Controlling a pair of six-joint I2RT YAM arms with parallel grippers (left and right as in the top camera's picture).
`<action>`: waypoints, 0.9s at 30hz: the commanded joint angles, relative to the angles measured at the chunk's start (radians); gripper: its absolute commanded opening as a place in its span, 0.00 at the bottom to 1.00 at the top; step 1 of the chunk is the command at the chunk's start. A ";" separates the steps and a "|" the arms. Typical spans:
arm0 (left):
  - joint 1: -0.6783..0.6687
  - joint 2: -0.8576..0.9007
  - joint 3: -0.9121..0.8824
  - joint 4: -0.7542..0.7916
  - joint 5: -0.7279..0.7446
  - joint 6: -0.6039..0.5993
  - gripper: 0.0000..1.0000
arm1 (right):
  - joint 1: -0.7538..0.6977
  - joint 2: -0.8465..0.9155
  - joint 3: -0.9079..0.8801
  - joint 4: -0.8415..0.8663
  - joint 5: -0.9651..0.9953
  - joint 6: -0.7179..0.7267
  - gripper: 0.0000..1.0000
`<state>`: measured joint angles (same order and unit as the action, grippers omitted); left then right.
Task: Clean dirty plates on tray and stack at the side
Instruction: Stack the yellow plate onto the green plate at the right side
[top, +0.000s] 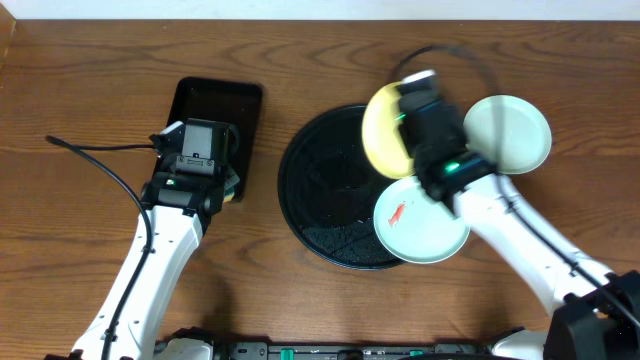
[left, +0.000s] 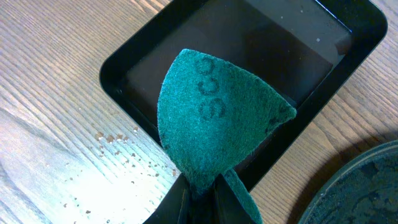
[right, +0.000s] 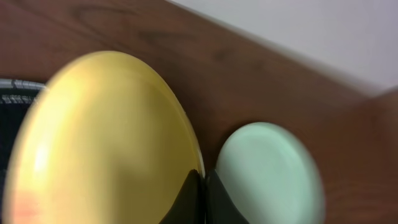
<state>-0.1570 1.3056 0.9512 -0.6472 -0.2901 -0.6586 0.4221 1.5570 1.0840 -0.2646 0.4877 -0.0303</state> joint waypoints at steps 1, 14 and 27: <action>0.007 0.002 -0.018 0.000 -0.005 -0.016 0.08 | -0.212 -0.014 0.012 0.002 -0.509 0.291 0.01; 0.007 0.002 -0.021 0.002 -0.005 -0.017 0.08 | -0.758 -0.010 0.011 -0.031 -0.592 0.419 0.01; 0.007 0.002 -0.021 0.008 -0.005 -0.016 0.08 | -0.777 0.135 0.011 0.050 -0.366 0.479 0.01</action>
<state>-0.1570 1.3060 0.9371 -0.6418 -0.2897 -0.6586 -0.3557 1.6371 1.0840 -0.2279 0.0883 0.4206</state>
